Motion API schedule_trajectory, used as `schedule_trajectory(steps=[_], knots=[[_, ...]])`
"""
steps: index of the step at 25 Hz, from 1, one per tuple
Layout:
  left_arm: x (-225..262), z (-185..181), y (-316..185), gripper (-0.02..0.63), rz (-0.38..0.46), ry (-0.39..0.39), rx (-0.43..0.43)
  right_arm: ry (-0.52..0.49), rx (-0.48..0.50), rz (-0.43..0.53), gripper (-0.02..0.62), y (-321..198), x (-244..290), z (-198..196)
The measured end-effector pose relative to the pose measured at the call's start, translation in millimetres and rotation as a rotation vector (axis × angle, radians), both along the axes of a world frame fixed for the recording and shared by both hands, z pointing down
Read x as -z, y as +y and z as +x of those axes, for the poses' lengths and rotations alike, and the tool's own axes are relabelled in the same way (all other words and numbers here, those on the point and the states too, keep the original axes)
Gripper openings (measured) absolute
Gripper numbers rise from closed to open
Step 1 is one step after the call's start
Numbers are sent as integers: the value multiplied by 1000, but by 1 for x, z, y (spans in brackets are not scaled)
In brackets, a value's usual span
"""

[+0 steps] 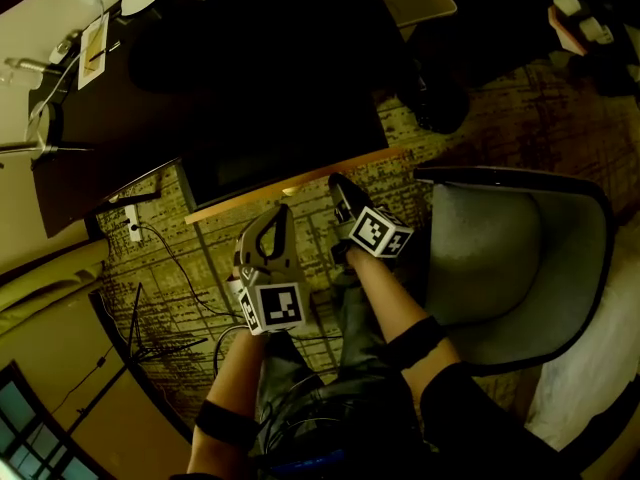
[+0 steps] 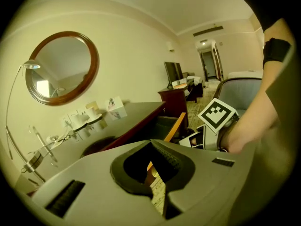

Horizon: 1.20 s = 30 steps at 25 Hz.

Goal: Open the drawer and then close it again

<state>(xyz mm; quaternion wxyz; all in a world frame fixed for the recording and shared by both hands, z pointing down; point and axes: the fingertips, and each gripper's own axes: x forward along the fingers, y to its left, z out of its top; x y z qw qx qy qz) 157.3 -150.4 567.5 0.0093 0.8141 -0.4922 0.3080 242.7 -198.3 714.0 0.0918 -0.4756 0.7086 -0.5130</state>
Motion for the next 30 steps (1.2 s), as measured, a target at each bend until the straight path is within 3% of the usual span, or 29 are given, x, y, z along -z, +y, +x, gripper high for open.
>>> schedule_trajectory(steps=[22, 30], knots=[[-14, -55, -29, 6, 36, 1, 159, 19, -64, 54, 0, -134, -2, -32], [-13, -74, -28, 6, 37, -7, 198, 45, -62, 83, 3, -153, -3, -35]])
